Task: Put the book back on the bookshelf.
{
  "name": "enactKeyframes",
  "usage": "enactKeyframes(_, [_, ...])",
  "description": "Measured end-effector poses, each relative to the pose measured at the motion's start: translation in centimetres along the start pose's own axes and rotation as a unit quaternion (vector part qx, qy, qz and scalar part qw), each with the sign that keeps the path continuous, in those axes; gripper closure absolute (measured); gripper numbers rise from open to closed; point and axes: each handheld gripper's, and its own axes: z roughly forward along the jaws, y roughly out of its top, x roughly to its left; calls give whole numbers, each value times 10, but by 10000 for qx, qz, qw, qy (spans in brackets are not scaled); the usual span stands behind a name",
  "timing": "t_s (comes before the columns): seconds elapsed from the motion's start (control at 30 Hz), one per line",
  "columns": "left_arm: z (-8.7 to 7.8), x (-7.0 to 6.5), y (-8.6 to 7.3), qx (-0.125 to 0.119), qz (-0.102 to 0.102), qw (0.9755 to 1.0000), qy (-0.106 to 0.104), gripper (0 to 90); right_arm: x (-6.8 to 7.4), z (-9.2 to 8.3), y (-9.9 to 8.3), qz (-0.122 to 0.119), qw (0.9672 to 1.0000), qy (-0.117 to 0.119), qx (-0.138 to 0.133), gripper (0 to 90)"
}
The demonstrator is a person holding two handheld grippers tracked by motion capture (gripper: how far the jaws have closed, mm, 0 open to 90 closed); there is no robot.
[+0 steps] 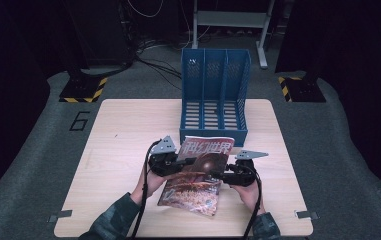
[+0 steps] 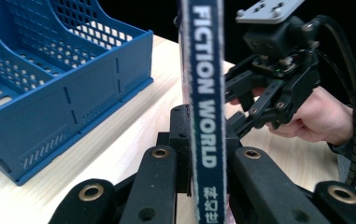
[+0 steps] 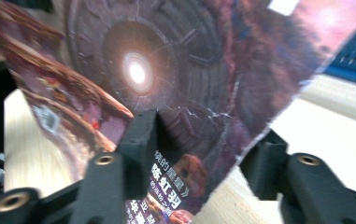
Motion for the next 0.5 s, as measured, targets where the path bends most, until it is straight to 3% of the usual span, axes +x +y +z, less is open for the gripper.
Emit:
enactKeyframes(0.3, [-11,6,9,-171,-49,9998,-22,834,17,-19,19,-310,9985,-221,-396,681])
enactKeyframes(0.5, [-17,8,14,-242,23,9997,46,833,29,-27,36,-677,9937,-611,-649,756])
